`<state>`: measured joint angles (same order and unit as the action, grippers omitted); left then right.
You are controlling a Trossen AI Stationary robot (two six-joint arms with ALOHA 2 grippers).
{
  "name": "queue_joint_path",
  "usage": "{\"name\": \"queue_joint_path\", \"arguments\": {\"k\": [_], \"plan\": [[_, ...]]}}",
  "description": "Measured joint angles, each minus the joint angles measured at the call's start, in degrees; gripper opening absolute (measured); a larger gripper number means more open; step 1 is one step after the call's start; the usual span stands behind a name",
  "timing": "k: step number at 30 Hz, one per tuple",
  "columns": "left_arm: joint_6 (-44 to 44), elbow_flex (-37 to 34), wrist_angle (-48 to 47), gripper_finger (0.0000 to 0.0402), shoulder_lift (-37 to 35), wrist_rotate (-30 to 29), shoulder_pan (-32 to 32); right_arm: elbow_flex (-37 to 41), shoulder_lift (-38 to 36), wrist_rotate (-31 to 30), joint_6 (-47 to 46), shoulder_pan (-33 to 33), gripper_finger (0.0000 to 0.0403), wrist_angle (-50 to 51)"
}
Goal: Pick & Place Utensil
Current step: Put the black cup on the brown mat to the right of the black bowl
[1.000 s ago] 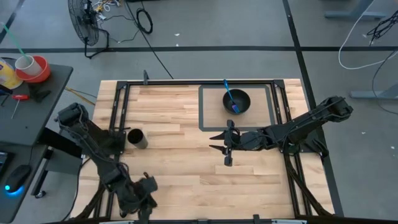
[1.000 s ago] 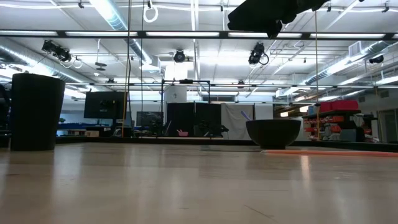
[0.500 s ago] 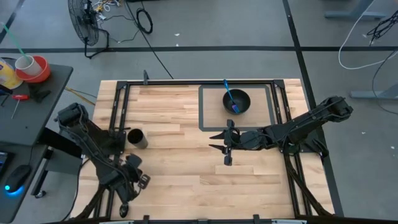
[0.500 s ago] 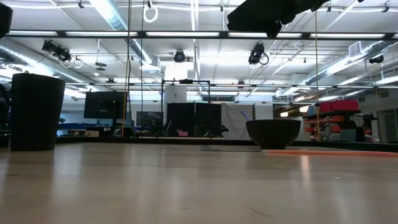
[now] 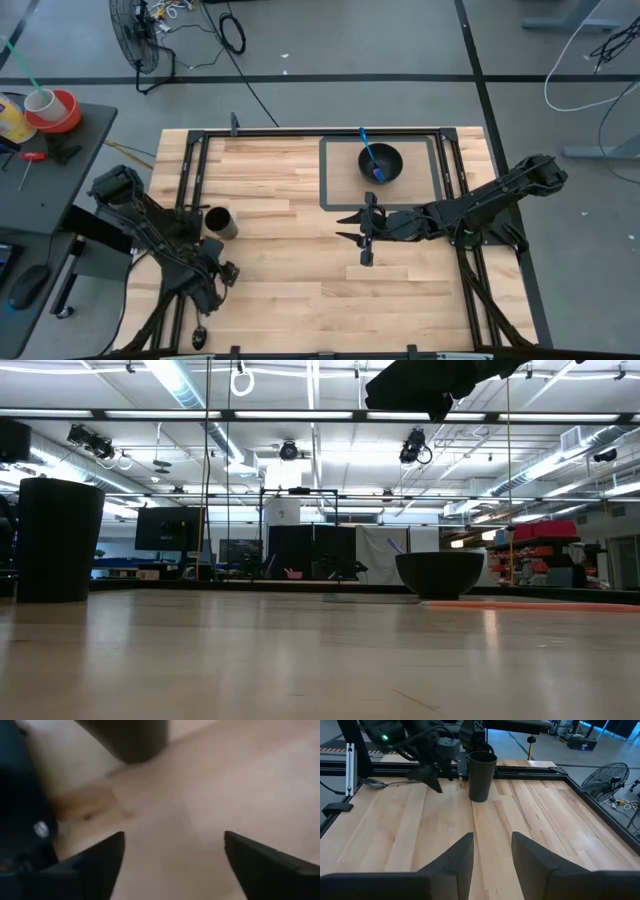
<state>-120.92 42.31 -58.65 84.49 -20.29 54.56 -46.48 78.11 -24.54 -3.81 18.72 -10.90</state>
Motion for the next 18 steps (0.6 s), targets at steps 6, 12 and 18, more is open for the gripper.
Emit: {"name": "queue_joint_path", "arguments": {"k": [6, 12, 18], "plan": [[-2.07, -4.07, 0.27, 0.0394, 0.00, -6.50, -1.15, 0.00, -0.02, 0.01, -0.20, 0.00, 0.0136, 0.02], [-6.16, -5.97, 0.47, 0.0387, 0.00, -14.33, -0.11, 0.00, -0.02, 0.01, -0.20, 0.00, 0.0136, 0.26], [-6.44, -7.54, 0.27, 0.0389, 0.00, -15.19, -1.06, 0.00, -0.04, 0.01, -0.20, 0.00, 0.0136, 0.27]]}}
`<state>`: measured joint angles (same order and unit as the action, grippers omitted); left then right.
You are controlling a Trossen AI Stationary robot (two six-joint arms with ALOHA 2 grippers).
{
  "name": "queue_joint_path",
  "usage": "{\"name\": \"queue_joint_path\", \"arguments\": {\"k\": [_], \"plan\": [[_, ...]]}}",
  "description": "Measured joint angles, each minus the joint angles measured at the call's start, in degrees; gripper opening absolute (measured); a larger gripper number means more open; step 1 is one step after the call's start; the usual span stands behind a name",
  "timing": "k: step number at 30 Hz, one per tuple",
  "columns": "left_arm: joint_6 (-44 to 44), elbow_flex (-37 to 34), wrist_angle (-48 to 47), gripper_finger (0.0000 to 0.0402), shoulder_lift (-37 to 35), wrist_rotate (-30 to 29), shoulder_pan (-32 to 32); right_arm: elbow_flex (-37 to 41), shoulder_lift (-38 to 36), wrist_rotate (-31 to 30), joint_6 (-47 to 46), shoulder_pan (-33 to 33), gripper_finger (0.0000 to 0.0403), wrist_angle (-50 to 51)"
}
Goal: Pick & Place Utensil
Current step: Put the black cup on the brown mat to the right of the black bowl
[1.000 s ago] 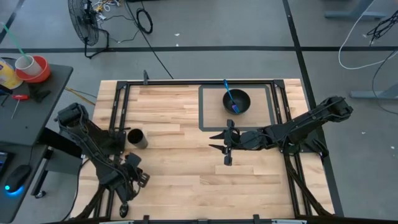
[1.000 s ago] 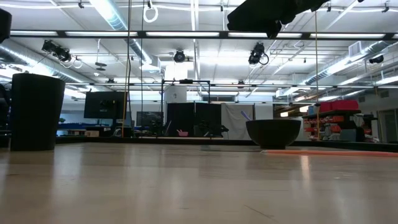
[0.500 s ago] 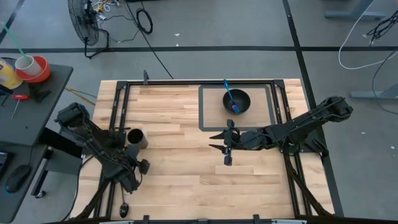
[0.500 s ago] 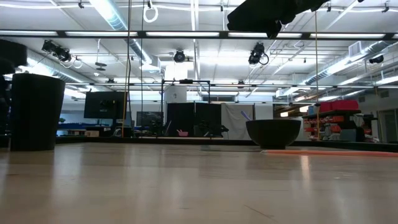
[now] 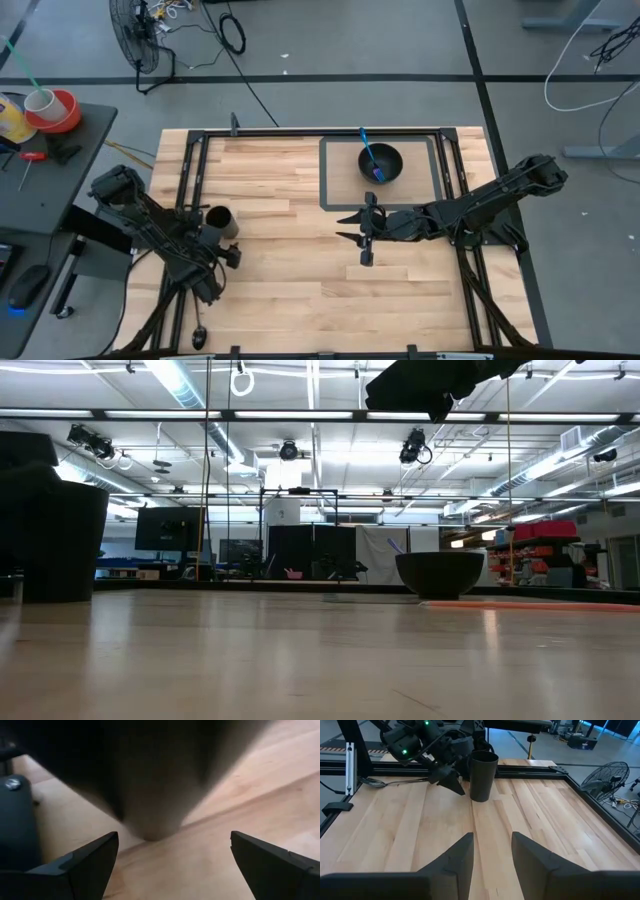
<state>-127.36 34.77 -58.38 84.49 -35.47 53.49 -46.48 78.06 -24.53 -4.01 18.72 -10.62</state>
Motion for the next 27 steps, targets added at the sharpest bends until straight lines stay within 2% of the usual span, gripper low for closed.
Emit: {"name": "queue_joint_path", "arguments": {"k": [10, 27], "plan": [[-0.58, -3.36, 0.23, 0.0390, -0.02, -5.38, -1.58, 0.00, 0.00, 0.00, 0.00, 0.00, 0.0136, -0.01], [9.98, -5.21, 2.34, 0.0389, -0.02, -20.99, -10.75, 0.00, 0.00, 0.02, 0.02, 0.02, 0.0136, -0.03]]}}
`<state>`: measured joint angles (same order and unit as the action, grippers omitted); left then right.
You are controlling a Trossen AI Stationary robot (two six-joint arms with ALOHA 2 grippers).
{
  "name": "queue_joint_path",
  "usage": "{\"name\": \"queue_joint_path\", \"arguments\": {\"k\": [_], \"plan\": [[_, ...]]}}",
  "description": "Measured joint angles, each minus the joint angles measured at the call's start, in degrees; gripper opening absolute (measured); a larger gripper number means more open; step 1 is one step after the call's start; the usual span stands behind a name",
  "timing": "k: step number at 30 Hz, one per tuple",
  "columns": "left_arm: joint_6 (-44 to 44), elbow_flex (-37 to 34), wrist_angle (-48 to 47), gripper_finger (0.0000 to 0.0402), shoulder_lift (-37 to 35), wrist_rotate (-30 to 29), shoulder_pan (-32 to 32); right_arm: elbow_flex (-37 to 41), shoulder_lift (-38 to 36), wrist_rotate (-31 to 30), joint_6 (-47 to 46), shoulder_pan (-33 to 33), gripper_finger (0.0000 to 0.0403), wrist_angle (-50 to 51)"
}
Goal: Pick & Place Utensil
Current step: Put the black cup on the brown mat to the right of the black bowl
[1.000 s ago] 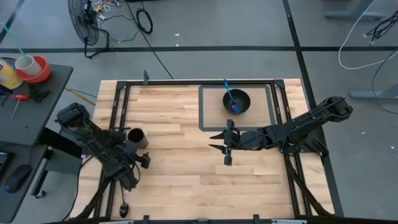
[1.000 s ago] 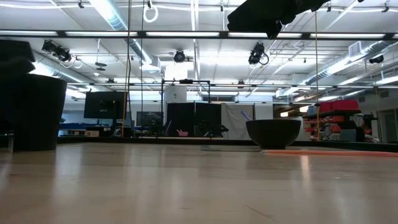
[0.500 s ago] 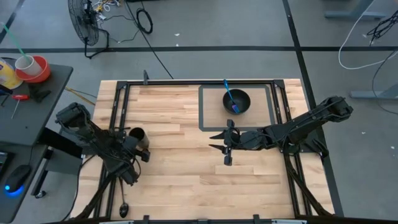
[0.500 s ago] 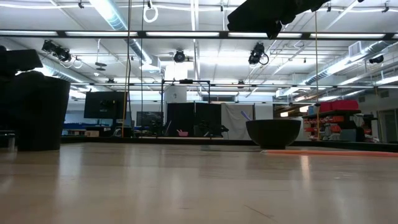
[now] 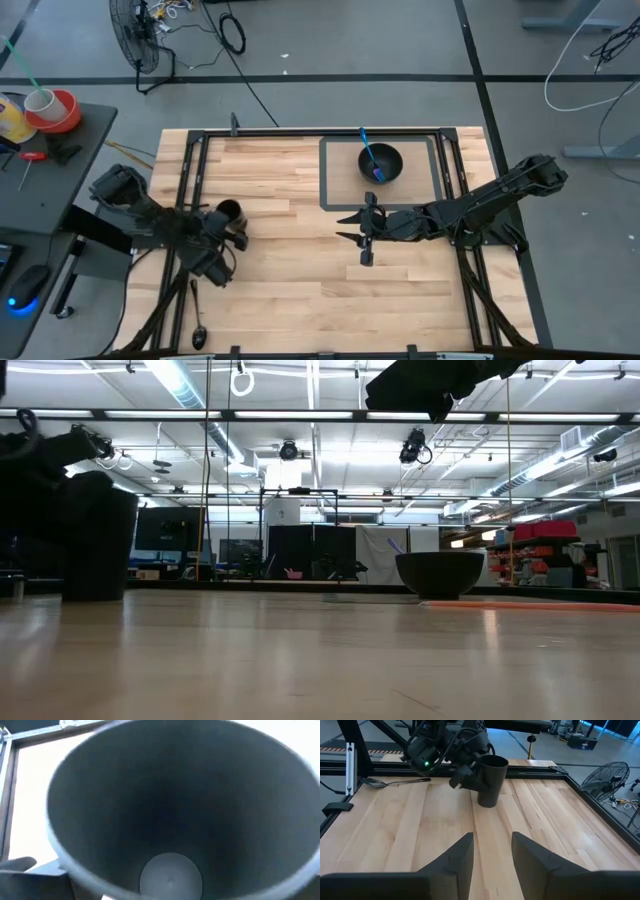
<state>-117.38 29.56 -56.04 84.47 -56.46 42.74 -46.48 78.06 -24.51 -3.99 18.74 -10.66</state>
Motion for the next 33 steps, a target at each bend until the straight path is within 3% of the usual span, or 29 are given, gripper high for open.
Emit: {"name": "queue_joint_path", "arguments": {"k": [4, 12, 18, 23, 27, 33], "plan": [[4.32, 0.00, 2.45, 0.0379, 0.02, -2.32, -3.12, -0.02, 0.20, 0.11, 0.01, -0.02, 0.0136, -0.11], [14.76, 1.65, 7.49, 0.0319, 0.02, -4.10, -5.81, -0.07, 2.37, 0.09, 2.56, -0.02, 0.0136, -2.18], [34.51, 10.72, 10.48, 0.0328, 0.02, -4.77, -5.79, -0.07, 4.55, 4.41, 7.40, 0.00, 0.0151, -8.83], [58.84, 17.01, 25.03, 0.0327, 0.02, -3.84, -5.79, -0.07, 7.70, 11.42, 9.97, 0.00, 0.0202, -13.87], [76.30, 18.79, 38.35, 0.0326, 0.02, 3.07, -6.01, -0.04, 10.41, 17.07, 11.42, 0.00, 0.0265, -18.97], [88.26, 18.80, 48.99, 0.0328, 0.02, 10.67, -6.38, -0.04, 14.44, 22.35, 13.64, 0.00, 0.0367, -28.11]]}}
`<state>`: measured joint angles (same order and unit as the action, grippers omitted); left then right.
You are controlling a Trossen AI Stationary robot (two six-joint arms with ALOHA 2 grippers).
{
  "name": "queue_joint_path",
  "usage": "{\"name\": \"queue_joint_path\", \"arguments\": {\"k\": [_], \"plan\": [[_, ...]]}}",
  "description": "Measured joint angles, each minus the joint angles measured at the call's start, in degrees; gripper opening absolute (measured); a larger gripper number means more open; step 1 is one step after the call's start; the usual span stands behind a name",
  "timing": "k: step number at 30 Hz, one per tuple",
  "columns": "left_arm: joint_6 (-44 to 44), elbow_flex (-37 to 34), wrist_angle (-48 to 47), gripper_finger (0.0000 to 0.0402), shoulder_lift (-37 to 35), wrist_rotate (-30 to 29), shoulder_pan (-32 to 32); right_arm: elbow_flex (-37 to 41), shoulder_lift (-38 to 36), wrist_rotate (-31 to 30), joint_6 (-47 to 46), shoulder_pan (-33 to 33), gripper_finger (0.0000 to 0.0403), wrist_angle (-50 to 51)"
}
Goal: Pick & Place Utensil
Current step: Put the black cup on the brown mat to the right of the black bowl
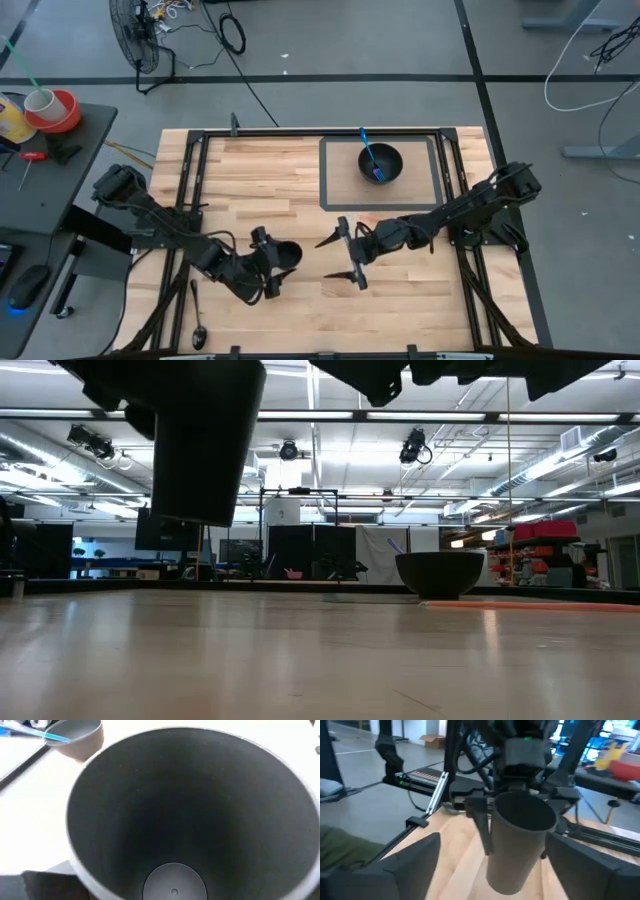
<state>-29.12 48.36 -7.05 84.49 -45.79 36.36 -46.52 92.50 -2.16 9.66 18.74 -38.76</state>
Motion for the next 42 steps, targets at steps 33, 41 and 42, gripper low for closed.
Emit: {"name": "queue_joint_path", "arguments": {"k": [33, 41, 42], "plan": [[19.89, 0.00, 23.65, 0.0330, 8.22, 6.56, -8.69, 0.04, 2.92, -9.58, 0.49, -1.51, 0.0375, -2.37], [23.05, 0.00, 29.38, 0.0330, 8.22, 12.62, -12.69, 0.04, 2.92, -8.85, 0.29, -1.78, 0.0375, -2.80], [23.71, 0.00, 30.39, 0.0330, 8.22, 13.45, -13.19, 0.04, 2.92, -9.30, 0.17, -1.85, 0.0375, -2.70]]}}
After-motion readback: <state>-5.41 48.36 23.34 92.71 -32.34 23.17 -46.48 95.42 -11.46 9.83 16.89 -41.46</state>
